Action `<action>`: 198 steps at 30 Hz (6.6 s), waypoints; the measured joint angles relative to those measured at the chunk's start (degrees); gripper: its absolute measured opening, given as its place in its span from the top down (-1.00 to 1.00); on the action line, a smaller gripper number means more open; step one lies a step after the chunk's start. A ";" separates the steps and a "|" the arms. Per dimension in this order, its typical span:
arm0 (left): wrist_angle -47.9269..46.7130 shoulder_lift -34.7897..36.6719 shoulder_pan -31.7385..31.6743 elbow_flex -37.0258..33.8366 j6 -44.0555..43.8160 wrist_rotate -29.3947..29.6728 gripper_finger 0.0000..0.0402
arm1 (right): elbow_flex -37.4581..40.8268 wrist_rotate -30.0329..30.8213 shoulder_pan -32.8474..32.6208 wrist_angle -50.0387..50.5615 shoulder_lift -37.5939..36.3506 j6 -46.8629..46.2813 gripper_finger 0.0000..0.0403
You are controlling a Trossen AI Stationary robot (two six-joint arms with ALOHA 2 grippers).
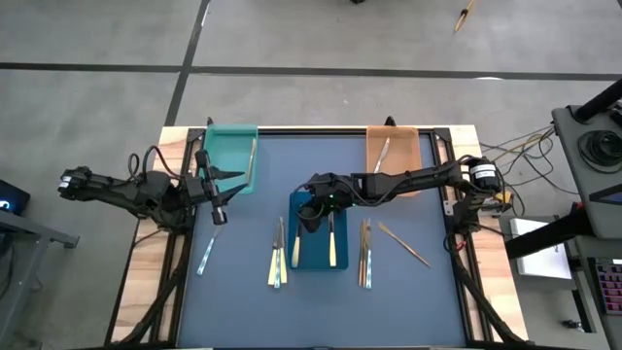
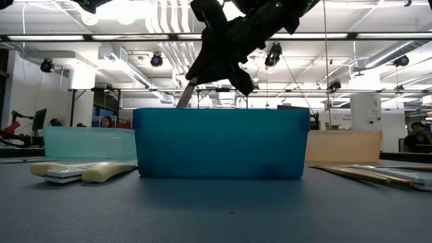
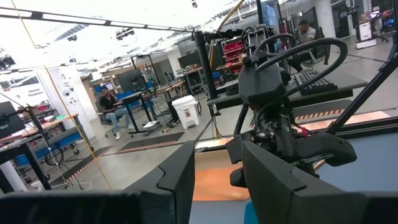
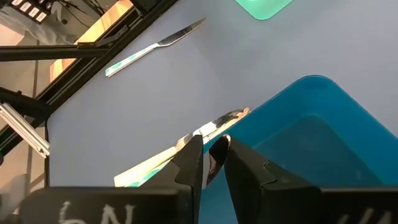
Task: Sort silverware by color (type)
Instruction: Put the left yellow knife into the blue bin, then put the left blue and white knife into the orange bin
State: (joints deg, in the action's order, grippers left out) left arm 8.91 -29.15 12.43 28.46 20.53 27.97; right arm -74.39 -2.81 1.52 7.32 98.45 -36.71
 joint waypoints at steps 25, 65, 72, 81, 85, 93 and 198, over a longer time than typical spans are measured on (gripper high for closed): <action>0.00 0.00 0.00 0.00 0.00 0.00 0.43 | 0.02 3.96 0.02 -0.78 0.02 1.72 0.55; 0.00 0.00 0.00 0.01 -0.02 0.00 0.43 | 0.07 4.39 0.02 -2.68 0.01 4.78 0.61; -0.02 0.00 0.00 0.01 -1.91 0.02 0.43 | 0.07 4.39 0.02 0.49 -0.84 8.23 0.66; -12.67 -0.86 0.00 -0.01 -20.28 0.34 0.43 | 0.07 4.48 0.02 8.60 -3.42 14.73 0.65; -16.67 -2.53 0.00 -0.01 -28.41 1.53 0.43 | 0.07 4.74 0.02 10.25 -4.72 17.94 0.67; -23.01 -6.69 0.00 -0.01 -42.44 1.52 0.43 | 0.07 12.88 -0.71 16.65 -8.46 20.47 0.68; -61.20 -47.32 3.28 4.66 -85.61 -20.97 1.00 | 4.26 23.89 -3.89 29.17 -9.30 17.42 0.69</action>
State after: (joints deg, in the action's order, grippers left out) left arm -52.29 -76.47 15.70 33.12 -65.08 6.99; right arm -70.13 21.08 -2.37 36.49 89.16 -19.29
